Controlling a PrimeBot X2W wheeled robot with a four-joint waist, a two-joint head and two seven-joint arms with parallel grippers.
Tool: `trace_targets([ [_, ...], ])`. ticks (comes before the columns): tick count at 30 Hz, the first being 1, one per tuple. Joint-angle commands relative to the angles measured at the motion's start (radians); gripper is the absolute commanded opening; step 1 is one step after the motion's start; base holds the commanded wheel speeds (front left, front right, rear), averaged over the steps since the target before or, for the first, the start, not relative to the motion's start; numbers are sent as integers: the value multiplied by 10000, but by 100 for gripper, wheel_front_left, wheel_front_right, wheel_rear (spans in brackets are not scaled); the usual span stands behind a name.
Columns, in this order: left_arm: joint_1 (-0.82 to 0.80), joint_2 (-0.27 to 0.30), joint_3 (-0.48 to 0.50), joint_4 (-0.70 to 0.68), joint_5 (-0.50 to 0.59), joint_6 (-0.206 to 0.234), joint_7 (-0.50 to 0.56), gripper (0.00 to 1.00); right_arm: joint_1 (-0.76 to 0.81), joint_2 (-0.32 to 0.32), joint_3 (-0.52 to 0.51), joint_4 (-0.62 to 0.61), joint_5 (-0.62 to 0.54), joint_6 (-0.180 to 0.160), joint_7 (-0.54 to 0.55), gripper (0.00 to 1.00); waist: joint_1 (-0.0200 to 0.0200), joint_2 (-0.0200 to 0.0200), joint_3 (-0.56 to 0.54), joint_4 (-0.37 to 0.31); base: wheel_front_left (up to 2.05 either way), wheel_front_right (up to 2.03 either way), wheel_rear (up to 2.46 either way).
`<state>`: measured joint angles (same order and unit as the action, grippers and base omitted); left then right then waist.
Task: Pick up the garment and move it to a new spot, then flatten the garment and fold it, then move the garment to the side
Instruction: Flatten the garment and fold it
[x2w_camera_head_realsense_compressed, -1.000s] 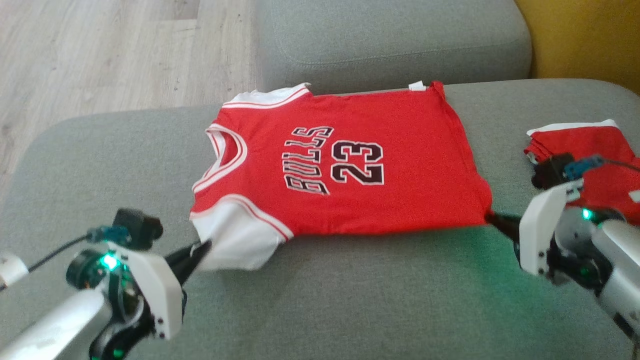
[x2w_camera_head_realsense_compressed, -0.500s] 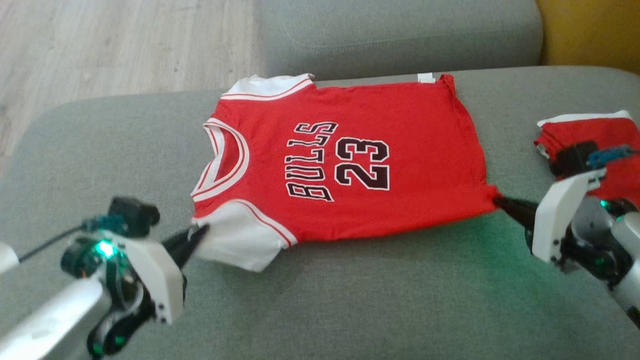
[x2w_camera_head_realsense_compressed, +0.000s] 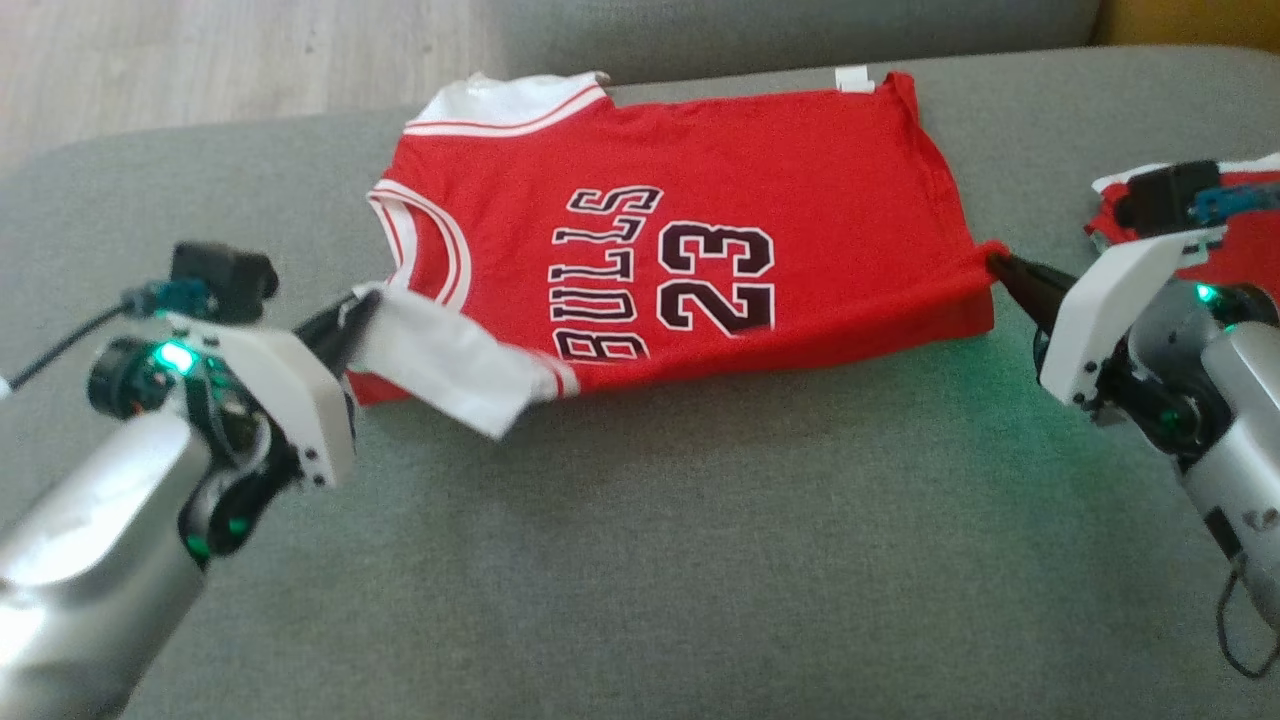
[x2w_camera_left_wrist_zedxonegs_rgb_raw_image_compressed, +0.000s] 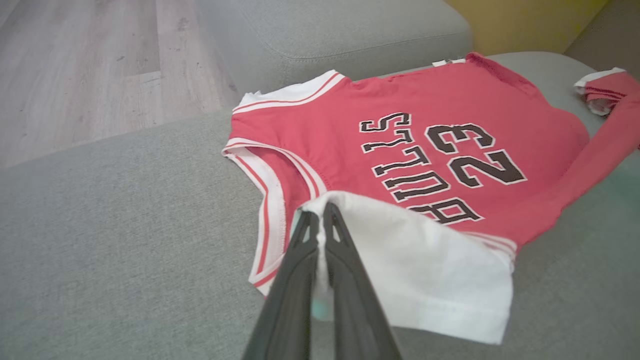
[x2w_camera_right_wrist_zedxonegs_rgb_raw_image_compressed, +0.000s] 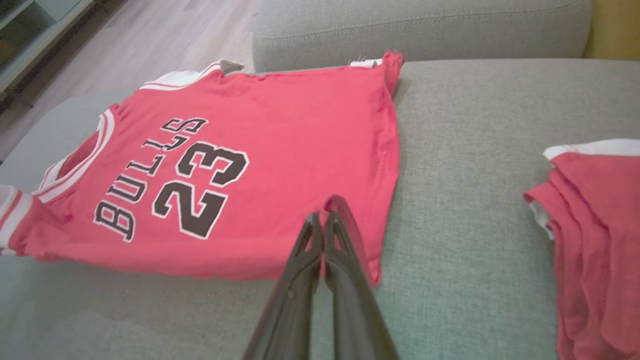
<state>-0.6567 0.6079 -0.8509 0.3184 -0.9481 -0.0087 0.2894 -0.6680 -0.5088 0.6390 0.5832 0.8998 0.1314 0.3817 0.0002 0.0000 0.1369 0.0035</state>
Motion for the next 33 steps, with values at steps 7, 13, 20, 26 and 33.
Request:
trace_targets([
  [7, -1587, -173, 533, 1437, 445, -107, -344, 0, -767, 429, -173, 525, -537, -7, -447, 0, -2, 0, 502, -226, 0, 0, 0],
  [13, -2229, -710, 384, 2769, 718, -263, -604, 0, -1184, 778, -20, 923, -770, -7, -644, 0, -2, 0, 841, -428, 0, 0, 0],
  [20, -3048, -1304, 318, 4091, 1080, -296, -1242, 64, -1813, 1091, 13, 1544, -1162, -7, -1227, 65, -2, 0, 1266, -592, 0, 0, 0],
  [26, -3531, -1809, 651, 5087, 1345, 495, -2689, 100, -2377, 1380, -533, 2227, -1599, -7, -2908, 100, -2, 0, 1397, -554, 0, 0, 0],
  [33, -3418, -2358, 1427, 5214, 1330, 952, -5291, 100, -2436, 2008, -1507, 2743, -2132, -7, -5644, 100, -2, 0, 923, -346, 0, 0, 0],
])
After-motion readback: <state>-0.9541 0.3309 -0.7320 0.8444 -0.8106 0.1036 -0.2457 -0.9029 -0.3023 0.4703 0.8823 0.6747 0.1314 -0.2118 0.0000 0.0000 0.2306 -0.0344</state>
